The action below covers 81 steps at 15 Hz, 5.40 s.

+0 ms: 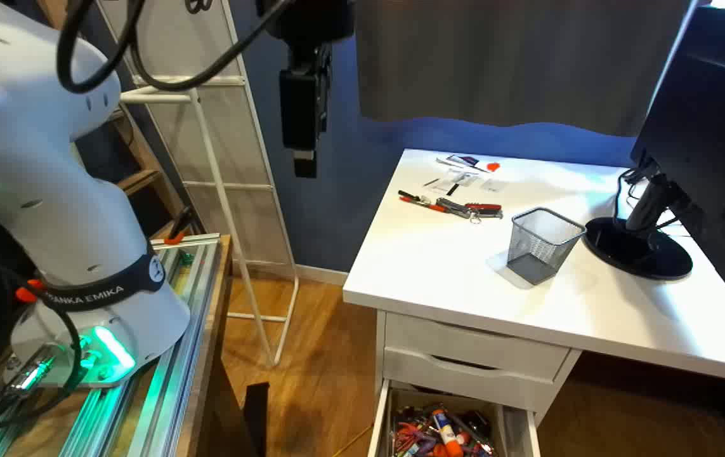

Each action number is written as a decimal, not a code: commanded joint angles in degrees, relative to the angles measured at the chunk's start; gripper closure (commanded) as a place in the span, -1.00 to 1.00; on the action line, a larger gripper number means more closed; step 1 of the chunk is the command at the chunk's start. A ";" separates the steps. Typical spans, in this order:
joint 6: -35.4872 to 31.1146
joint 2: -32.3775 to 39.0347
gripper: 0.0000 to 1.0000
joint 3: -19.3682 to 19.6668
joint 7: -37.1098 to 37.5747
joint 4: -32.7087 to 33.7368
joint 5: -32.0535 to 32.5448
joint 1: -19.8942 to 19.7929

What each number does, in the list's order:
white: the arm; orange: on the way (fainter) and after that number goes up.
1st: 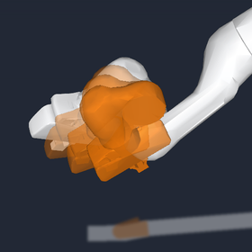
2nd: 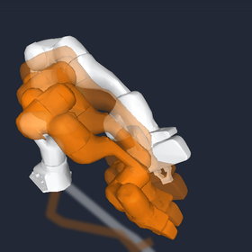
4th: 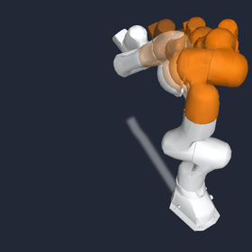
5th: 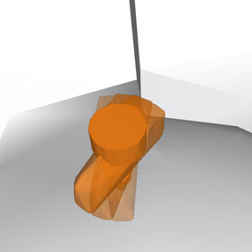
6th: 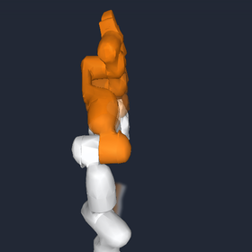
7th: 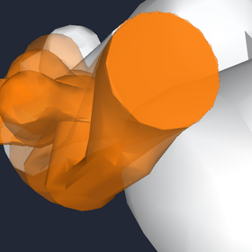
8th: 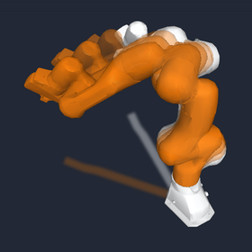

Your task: Pick up the orange pen and put it in the gray pen holder

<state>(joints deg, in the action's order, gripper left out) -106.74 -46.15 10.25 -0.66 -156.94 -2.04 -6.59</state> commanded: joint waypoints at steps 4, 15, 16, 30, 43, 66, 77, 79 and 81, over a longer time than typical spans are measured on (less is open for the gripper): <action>0.12 0.13 -1.00 -0.72 -0.52 0.09 -0.53 -0.82; -1.85 2.51 -1.00 -3.31 2.09 0.81 -1.79 0.75; -3.49 3.60 -1.00 -5.76 4.50 1.02 -3.17 2.20; -25.37 32.17 -1.00 -30.00 40.22 17.54 -4.76 9.18; -34.14 51.36 -1.00 -24.32 69.51 26.95 19.10 15.91; -36.91 72.75 -1.00 -18.47 74.86 41.94 18.31 25.03; -39.29 82.49 -0.01 -15.65 73.11 49.95 11.16 28.06; -39.22 83.59 0.04 -15.24 73.03 51.23 10.82 28.53; -39.26 84.57 0.12 -14.56 73.20 52.41 10.99 29.10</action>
<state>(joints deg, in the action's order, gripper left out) -145.30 36.09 -5.99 73.38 -107.49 10.64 20.77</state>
